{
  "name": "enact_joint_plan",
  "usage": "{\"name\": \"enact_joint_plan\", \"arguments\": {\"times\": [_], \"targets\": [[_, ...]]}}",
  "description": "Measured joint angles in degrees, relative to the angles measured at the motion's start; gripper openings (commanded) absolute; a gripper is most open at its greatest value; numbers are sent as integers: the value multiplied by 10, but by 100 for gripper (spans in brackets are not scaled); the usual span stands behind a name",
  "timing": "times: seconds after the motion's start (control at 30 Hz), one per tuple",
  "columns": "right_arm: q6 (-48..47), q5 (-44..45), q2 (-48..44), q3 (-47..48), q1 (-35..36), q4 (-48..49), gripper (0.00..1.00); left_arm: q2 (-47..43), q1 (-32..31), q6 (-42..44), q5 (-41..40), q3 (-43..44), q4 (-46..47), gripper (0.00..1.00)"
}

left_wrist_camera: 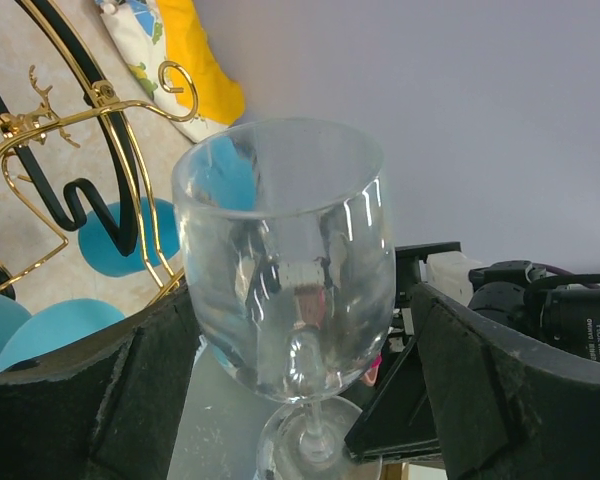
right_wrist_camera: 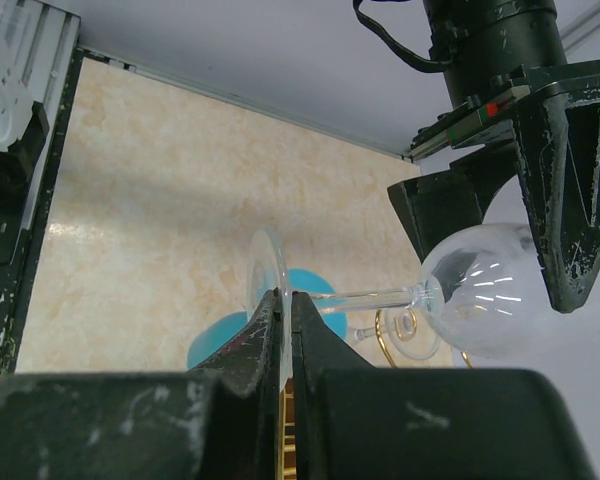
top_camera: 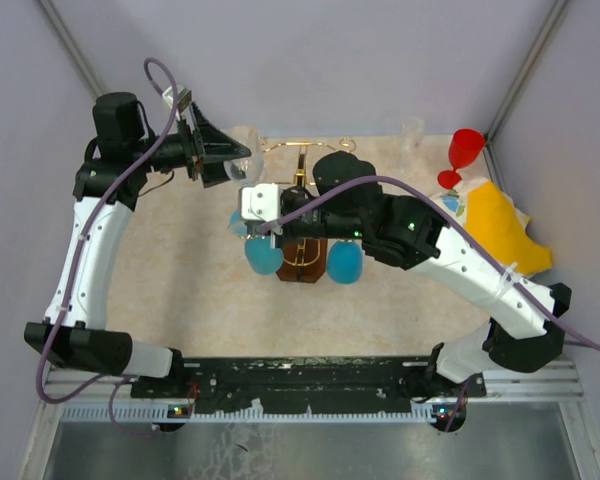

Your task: Take the wine glass off the wine glass rack

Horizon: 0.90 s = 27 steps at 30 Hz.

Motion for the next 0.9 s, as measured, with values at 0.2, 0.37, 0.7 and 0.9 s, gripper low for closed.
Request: {"name": "enact_joint_plan", "arguments": {"times": [0.2,0.37,0.7,0.9], "targets": [[0,-3,4,0,0,2,0,-5,-2,-7,1,-9,9,80],[6,-6,7,0,0,7,0,-9,-2,-13,2,-23,20,68],[18,19,5,-1,4,30,80,-15,2,-22,0,-42,46,59],[21,74,-36,-33,4,51,99,-16,37,0,-11,-45,60,54]]}}
